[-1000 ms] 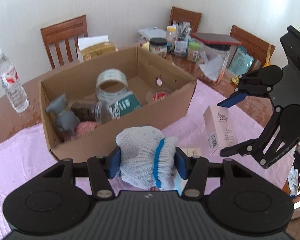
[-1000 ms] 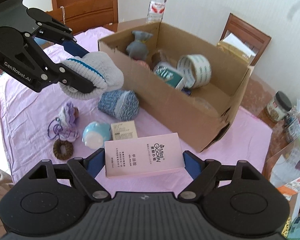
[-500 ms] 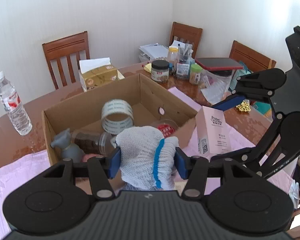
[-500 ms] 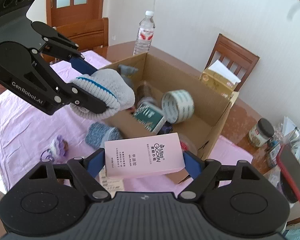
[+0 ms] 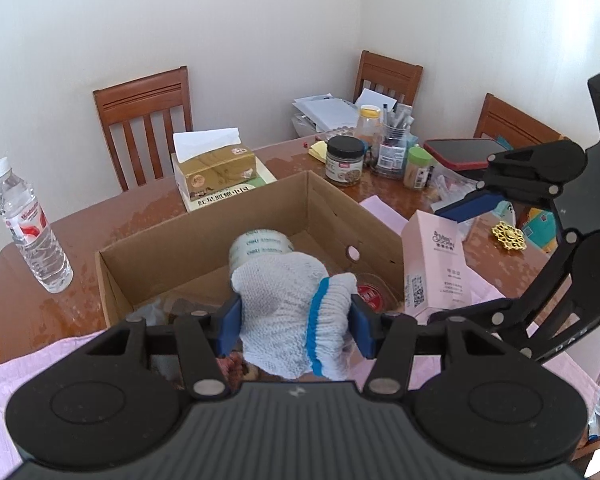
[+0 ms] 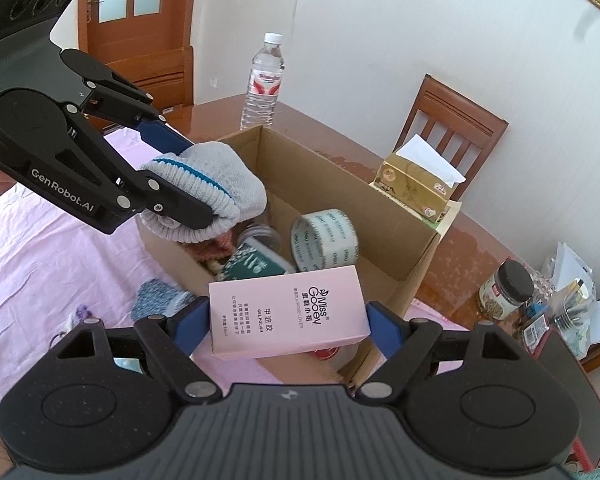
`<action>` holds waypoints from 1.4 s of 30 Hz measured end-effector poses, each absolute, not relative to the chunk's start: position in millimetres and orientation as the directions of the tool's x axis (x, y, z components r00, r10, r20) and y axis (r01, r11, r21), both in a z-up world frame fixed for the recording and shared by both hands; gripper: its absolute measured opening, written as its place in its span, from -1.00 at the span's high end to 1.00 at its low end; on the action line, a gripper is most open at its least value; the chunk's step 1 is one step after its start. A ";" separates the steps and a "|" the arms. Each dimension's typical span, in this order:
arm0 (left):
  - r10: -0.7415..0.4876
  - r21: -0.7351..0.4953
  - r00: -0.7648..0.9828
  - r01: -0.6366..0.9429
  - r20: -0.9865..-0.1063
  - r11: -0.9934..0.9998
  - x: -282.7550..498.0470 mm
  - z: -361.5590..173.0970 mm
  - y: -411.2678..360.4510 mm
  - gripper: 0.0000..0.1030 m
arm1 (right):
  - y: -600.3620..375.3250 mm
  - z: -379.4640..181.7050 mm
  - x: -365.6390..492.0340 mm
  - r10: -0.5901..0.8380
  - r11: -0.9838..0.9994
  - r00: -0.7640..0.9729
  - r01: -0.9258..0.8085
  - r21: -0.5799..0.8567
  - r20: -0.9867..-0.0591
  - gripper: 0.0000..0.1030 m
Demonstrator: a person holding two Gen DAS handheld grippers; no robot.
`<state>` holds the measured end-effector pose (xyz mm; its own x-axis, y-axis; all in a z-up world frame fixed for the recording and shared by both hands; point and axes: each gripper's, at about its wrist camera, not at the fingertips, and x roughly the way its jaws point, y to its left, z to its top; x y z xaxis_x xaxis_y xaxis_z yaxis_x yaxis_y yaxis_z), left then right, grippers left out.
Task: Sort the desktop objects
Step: 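Carry the sock and pink cosmetic box over the cardboard box, then release the sock and pink cosmetic box into the box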
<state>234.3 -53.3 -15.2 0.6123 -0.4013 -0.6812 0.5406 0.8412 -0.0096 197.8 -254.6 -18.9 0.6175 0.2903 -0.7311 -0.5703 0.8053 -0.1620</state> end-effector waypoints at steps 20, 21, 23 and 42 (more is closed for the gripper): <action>-0.372 -0.024 0.591 0.511 -0.716 0.859 303.9 -33.8 -44.8 -0.06 | -252.7 -36.1 271.1 0.219 0.843 0.646 -0.503 -0.192 -0.731 -0.91; -0.371 -0.026 0.591 0.508 -0.717 0.861 306.2 -34.8 -44.6 -0.06 | -253.3 -36.3 271.6 0.220 0.846 0.647 -0.500 -0.188 -0.730 -0.91; -0.369 -0.033 0.590 0.500 -0.718 0.865 310.6 -36.5 -43.8 -0.06 | -255.2 -36.5 272.2 0.220 0.853 0.647 -0.491 -0.178 -0.730 -0.91; -0.310 -0.020 0.647 0.415 -0.696 0.910 344.7 -38.2 -39.7 -0.88 | -261.9 -44.1 264.7 0.200 0.869 0.622 -0.469 -0.156 -0.757 -0.93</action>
<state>344.7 -39.7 -38.2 0.6473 -0.3101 -0.6963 0.4146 0.9098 -0.0197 264.7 -261.9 -44.1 0.6219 0.2001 -0.7571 -0.4691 0.8693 -0.1556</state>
